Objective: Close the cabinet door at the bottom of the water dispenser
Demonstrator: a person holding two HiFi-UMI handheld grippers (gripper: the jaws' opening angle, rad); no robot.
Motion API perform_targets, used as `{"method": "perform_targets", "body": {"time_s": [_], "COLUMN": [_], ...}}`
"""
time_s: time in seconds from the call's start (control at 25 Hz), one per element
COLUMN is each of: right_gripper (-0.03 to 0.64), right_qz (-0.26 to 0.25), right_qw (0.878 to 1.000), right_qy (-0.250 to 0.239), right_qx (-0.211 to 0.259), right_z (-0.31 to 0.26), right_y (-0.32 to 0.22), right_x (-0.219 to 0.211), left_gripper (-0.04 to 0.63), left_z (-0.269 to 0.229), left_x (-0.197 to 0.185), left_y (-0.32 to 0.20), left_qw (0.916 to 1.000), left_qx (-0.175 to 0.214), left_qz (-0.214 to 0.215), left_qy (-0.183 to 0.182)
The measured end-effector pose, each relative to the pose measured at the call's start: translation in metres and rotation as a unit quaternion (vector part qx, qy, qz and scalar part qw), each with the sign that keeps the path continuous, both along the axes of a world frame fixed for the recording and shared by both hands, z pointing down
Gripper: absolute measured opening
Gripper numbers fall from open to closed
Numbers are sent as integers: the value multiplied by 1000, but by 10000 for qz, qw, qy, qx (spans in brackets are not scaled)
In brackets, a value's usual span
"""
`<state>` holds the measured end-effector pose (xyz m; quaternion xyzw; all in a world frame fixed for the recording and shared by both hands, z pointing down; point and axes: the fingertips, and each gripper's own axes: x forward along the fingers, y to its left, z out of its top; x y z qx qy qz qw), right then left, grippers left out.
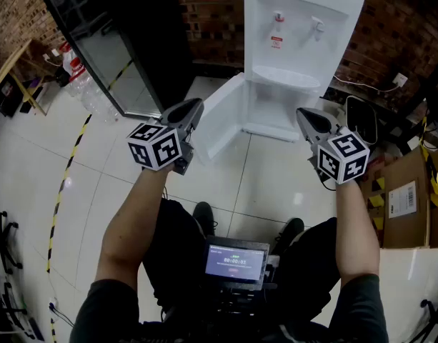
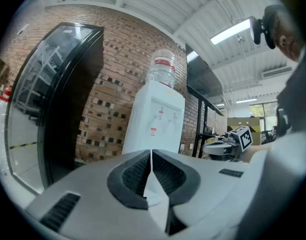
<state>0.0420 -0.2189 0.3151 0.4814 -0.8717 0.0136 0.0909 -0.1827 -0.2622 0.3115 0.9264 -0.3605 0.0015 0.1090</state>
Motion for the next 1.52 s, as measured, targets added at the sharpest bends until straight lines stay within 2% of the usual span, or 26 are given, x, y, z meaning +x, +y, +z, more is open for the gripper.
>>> {"method": "perform_targets", "body": {"time_s": [0.12, 0.32, 0.56, 0.72, 0.76, 0.84, 0.96, 1.12, 1.36, 1.52], "right_gripper": [0, 0, 0, 0, 0, 0, 0, 0, 0, 0], "right_qz": [-58, -171, -383, -491, -500, -497, -511, -542, -491, -472], "right_qw": [10000, 9998, 9990, 9985, 9985, 9985, 9983, 9980, 9981, 9981], "right_qy": [-34, -83, -41, -44, -42, -21, 43, 122, 143, 114], "right_qx": [-13, -97, -217, -221, -220, -231, -278, -305, -349, -380], "right_z": [-1, 1, 10, 12, 12, 14, 17, 20, 25, 26], "right_y": [-1, -5, -12, -15, -16, -18, -19, -18, -20, -22], "right_x": [-8, -22, -47, -59, -61, -63, -66, -66, -58, -58], "left_gripper": [34, 34, 34, 43, 51, 113, 260, 347, 353, 356], "left_z": [7, 27, 40, 57, 62, 76, 101, 125, 145, 156], "left_x": [-21, -50, -72, -80, -80, -79, -76, -78, -53, -53], "left_y": [-6, -13, -17, -21, -22, -22, -22, -29, -25, -29], "left_qw": [9998, 9989, 9978, 9963, 9960, 9953, 9922, 9867, 9785, 9750], "left_qx": [13, -114, -376, -560, -594, -722, -1035, -1212, -1330, -1466], "left_qz": [-157, -409, -542, -562, -525, -319, 77, 307, 914, 935], "left_qy": [99, -220, -104, -319, -418, -558, -697, -1041, -1286, -1387]}}
